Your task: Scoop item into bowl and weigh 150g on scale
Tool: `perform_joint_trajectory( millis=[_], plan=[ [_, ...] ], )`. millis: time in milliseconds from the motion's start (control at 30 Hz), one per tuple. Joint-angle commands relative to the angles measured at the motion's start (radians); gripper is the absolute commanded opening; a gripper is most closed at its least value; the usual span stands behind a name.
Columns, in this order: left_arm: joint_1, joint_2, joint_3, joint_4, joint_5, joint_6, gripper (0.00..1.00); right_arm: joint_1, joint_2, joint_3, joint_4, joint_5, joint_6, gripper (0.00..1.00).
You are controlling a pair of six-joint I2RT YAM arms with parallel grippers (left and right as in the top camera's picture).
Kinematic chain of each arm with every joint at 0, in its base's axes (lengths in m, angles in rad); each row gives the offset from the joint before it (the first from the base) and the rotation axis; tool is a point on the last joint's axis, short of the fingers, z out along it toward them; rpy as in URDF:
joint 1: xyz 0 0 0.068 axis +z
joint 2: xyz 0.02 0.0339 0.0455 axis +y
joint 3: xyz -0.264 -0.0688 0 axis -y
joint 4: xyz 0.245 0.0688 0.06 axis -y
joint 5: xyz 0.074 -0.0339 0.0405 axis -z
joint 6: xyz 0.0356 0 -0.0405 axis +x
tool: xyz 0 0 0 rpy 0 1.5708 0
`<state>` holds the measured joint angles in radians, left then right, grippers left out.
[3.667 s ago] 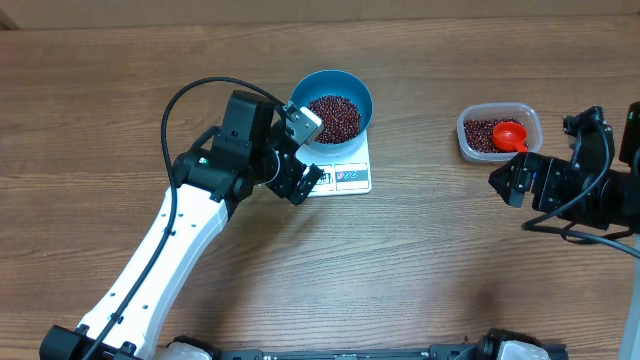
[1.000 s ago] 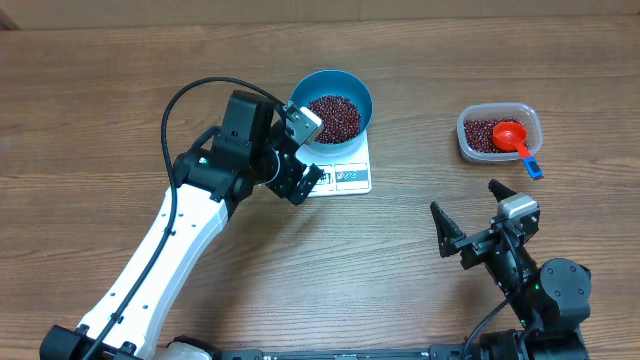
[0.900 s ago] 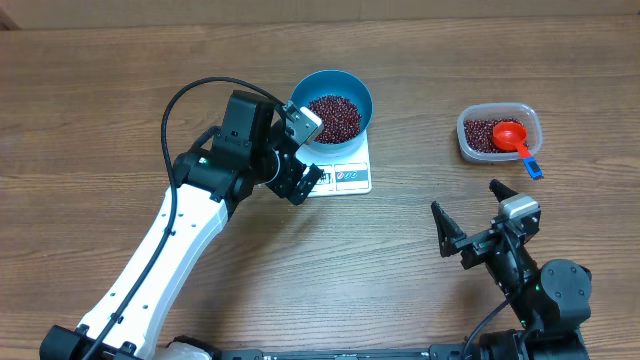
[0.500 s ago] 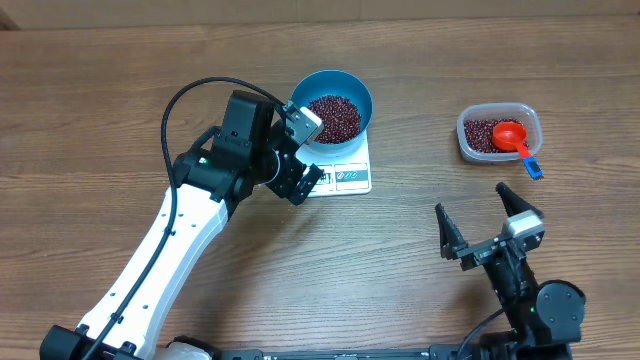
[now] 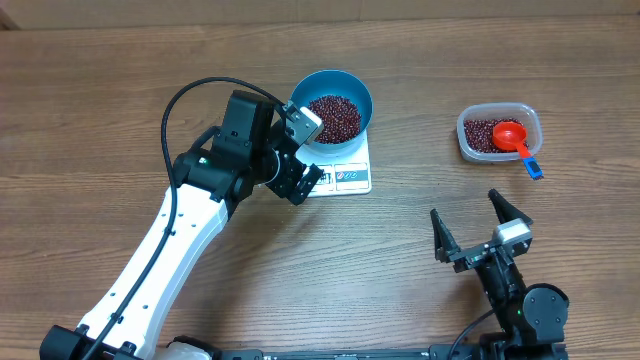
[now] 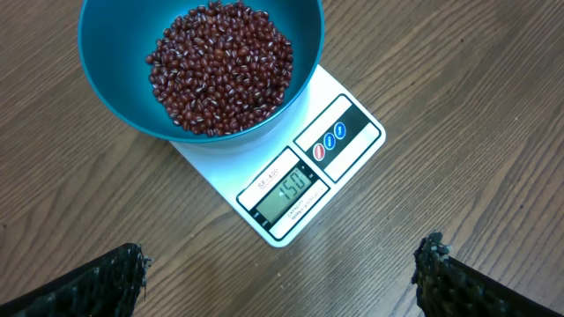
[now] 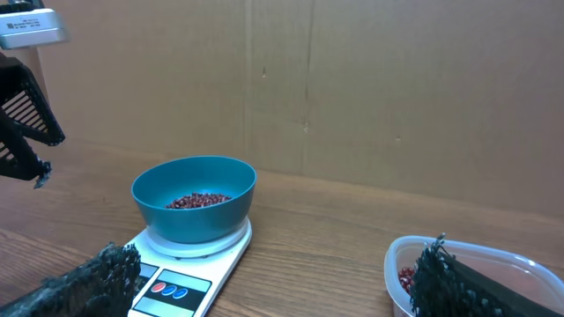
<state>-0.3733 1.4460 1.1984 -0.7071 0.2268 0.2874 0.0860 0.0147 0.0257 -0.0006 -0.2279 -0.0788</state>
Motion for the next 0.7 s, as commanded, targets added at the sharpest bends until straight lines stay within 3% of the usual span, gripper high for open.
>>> perform_joint_trajectory(
  millis=[0, 667],
  plan=[
    [0.0, 0.0, 0.021, 0.003, -0.005, 0.004, 1.0, 0.005, -0.013, -0.018, -0.006, 0.02, 0.002, 1.0],
    [0.0, 0.0, 0.021, 0.003, -0.005, 0.004, 0.99, 0.005, -0.013, -0.018, -0.076, 0.122, 0.002, 1.0]
  ],
)
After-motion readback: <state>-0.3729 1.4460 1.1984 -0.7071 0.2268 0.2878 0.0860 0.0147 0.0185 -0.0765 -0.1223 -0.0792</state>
